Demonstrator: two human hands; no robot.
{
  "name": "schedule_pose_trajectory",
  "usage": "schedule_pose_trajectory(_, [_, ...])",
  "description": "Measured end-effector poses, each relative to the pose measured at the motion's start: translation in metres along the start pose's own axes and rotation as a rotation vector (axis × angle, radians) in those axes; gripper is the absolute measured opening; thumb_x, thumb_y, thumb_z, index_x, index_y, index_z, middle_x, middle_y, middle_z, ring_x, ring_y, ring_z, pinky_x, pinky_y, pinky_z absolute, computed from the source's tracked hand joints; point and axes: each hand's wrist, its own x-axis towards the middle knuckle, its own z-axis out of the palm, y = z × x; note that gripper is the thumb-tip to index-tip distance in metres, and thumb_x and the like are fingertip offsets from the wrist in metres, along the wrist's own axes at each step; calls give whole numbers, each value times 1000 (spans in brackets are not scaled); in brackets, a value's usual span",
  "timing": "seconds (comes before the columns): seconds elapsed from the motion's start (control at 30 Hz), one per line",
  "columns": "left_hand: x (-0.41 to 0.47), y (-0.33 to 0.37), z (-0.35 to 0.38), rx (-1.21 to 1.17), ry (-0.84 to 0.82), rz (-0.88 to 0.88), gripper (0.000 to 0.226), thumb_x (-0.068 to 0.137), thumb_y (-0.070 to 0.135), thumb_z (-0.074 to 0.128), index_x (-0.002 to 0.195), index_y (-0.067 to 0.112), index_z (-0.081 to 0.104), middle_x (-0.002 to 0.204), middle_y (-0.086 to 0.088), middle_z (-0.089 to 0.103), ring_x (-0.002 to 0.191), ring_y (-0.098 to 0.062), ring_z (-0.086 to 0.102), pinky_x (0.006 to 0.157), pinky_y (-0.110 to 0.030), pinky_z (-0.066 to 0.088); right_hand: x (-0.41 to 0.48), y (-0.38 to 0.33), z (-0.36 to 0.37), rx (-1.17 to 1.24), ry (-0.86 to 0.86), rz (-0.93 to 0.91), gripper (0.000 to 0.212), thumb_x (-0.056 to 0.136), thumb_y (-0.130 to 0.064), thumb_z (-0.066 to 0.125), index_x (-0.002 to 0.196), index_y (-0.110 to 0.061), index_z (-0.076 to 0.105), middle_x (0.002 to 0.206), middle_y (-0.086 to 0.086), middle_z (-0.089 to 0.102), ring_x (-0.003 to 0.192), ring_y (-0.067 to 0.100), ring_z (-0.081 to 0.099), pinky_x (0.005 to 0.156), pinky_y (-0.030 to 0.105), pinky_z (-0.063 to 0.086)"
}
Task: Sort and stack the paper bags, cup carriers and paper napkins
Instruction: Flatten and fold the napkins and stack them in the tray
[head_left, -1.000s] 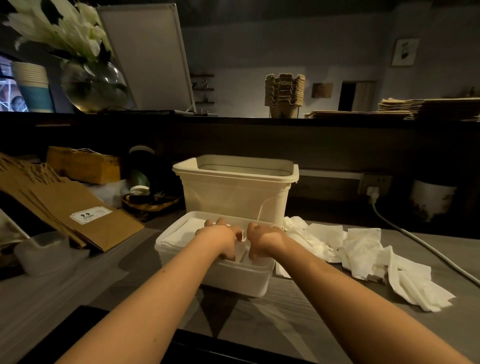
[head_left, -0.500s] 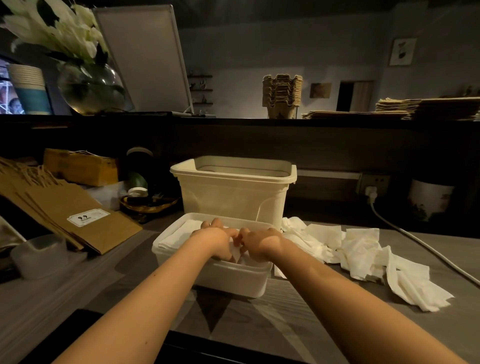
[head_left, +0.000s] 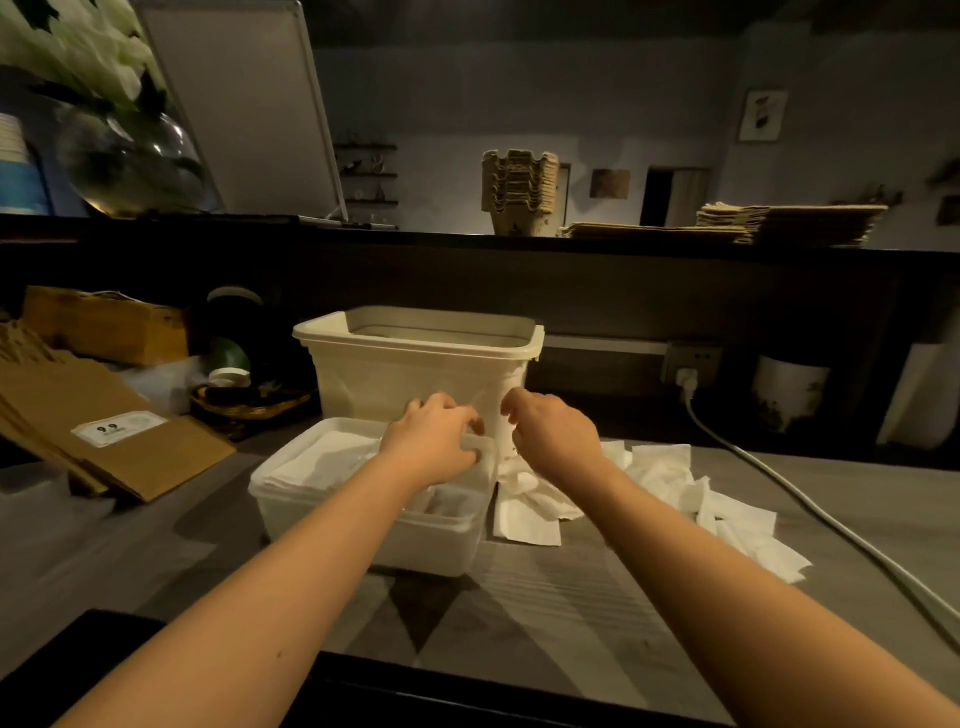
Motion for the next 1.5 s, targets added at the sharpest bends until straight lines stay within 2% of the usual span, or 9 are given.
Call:
schedule_pose_trajectory(0.23, [4, 65, 28, -68, -3, 197, 31, 91, 32, 54, 122, 31, 53, 134, 1, 40, 128, -22, 33, 104, -38, 36, -49, 74, -22, -115, -14, 145, 36, 92, -21, 52, 127, -23, 47, 129, -1, 49, 117, 19, 45, 89, 31, 43])
schedule_pose_trajectory(0.4, [3, 96, 51, -84, -66, 249, 30, 92, 31, 53, 122, 30, 54, 136, 0, 42, 124, -21, 40, 90, -34, 40, -89, 115, -33, -194, -210, 391, 69, 82, -47, 63, 141, -26, 32, 144, 7, 28, 132, 29, 27, 102, 37, 35])
schedule_pose_trajectory(0.5, [3, 108, 66, -132, -67, 258, 30, 91, 29, 54, 121, 29, 54, 134, 1, 43, 117, -19, 46, 85, -31, 43, -107, 134, -33, -55, -378, 521, 94, 74, -61, 65, 147, -29, 17, 152, 11, 13, 137, 37, 18, 108, 45, 29])
schedule_pose_trajectory(0.6, [0, 114, 80, -191, -72, 242, 28, 90, 30, 56, 119, 29, 55, 132, 1, 45, 110, -17, 51, 88, -32, 47, -123, 145, -22, 45, -416, 565, 103, 72, -63, 66, 149, -29, 8, 154, 12, 15, 138, 37, 22, 108, 47, 30])
schedule_pose_trajectory(0.7, [-2, 115, 91, -255, -69, 214, 27, 90, 30, 57, 117, 29, 55, 129, 1, 47, 106, -17, 54, 90, -35, 49, -132, 147, -16, 18, -296, 537, 91, 78, -63, 60, 148, -31, 11, 147, 7, 34, 132, 33, 35, 98, 44, 40])
schedule_pose_trajectory(0.87, [-6, 108, 103, -331, -102, 197, 27, 90, 28, 57, 117, 31, 54, 128, 3, 46, 103, -14, 54, 90, -36, 49, -135, 148, -12, -68, -159, 480, 40, 98, -34, 39, 137, -32, 36, 130, 1, 54, 118, 26, 45, 80, 36, 43])
schedule_pose_trajectory(1.03, [-5, 102, 109, -372, -93, 210, 27, 90, 25, 56, 116, 30, 55, 125, 5, 46, 105, -13, 53, 91, -32, 48, -136, 156, -14, 37, -4, 504, 39, 97, -15, 39, 134, -26, 45, 122, 9, 60, 107, 28, 55, 69, 31, 39])
schedule_pose_trajectory(1.33, [9, 112, 95, -931, -8, 113, 16, 93, 16, 54, 105, 26, 55, 106, 5, 56, 89, -7, 61, 75, -23, 55, -111, 151, -43, 715, 363, 660, 34, 93, -10, 53, 125, -23, 53, 120, 7, 53, 95, 20, 52, 72, 34, 48])
schedule_pose_trajectory(1.5, [7, 124, 89, -1540, -274, -116, 12, 93, 27, 55, 104, 24, 53, 118, -10, 57, 104, -24, 62, 86, -39, 54, -99, 133, -50, 1225, 285, 597, 35, 89, -12, 60, 112, -36, 51, 118, 2, 47, 92, 24, 59, 62, 32, 56])
